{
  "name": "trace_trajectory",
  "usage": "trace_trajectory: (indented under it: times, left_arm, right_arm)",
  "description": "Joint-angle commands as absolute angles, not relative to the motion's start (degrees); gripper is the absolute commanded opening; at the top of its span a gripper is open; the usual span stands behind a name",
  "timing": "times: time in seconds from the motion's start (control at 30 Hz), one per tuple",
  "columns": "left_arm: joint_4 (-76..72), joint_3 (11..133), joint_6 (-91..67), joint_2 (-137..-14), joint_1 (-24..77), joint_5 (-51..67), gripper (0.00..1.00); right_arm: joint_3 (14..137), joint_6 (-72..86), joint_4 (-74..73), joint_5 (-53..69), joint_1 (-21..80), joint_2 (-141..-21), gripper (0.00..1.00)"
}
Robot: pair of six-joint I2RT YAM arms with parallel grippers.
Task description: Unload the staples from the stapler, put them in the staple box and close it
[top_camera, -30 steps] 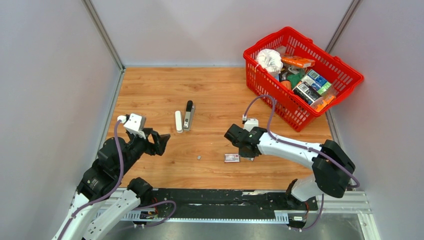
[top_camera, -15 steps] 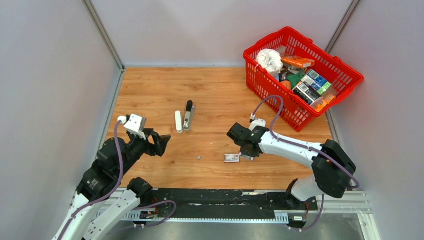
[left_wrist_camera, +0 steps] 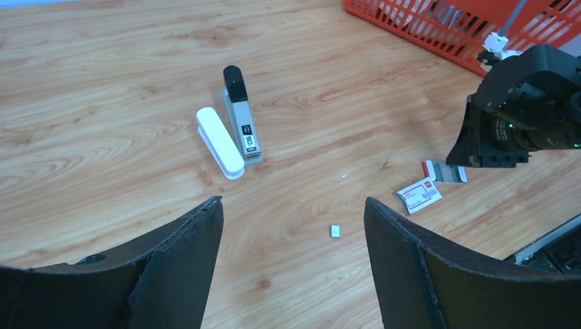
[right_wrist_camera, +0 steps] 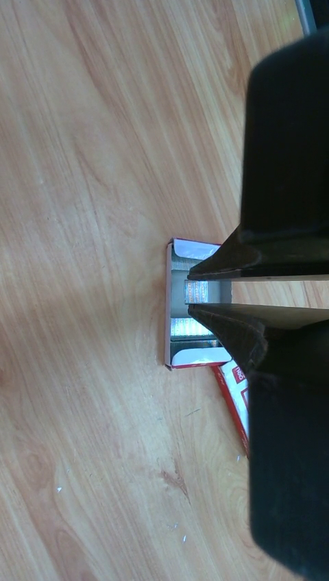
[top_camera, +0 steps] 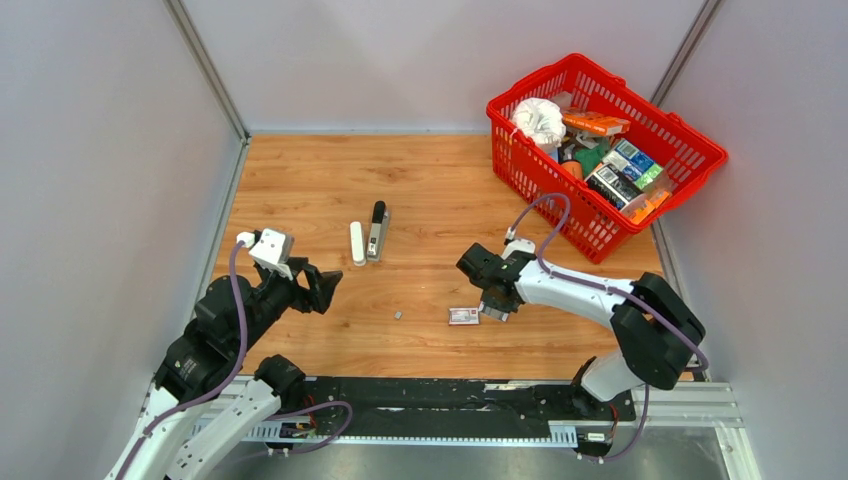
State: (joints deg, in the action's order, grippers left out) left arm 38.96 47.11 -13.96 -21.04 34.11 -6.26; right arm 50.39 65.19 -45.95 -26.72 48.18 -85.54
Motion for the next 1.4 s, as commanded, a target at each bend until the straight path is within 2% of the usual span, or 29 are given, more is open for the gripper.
trace_trajectory:
  times: [0.0, 0.27, 0.5, 0.83, 1.17, 1.37]
  left_arm:
    - [38.32, 47.02, -13.01, -20.57, 34.28, -5.62, 0.82]
    - [38.41, 47.02, -12.92, -20.74, 34.28, -5.63, 0.82]
    - [38.41, 47.11, -13.01, -20.83, 34.28, -5.63, 0.82]
    - [38.41, 47.11, -13.01, -21.09, 34.37, -5.62, 0.82]
    - [38.50, 47.11, -13.01, -21.45, 34.28, -5.71, 0.82]
    - [38.41, 47.20, -13.01, -21.62, 34.28, -5.89, 0.82]
  right_arm:
    - [50.27, 66.62, -42.98, -26.90, 47.81, -87.01, 0.13]
    - [50.01, 66.62, -42.10, -26.54, 47.81, -88.07, 0.15]
    - [49.48, 66.88, -41.84, -26.37, 47.81, -88.15, 0.23]
    - [50.01, 66.97, -42.89, -27.07, 47.81, -86.75, 0.29]
    - [57.74, 62.85, -48.25, -31.81, 51.41, -83.76, 0.32]
    - [62.39, 56.96, -46.50, -29.62, 54.14, -85.69, 0.35]
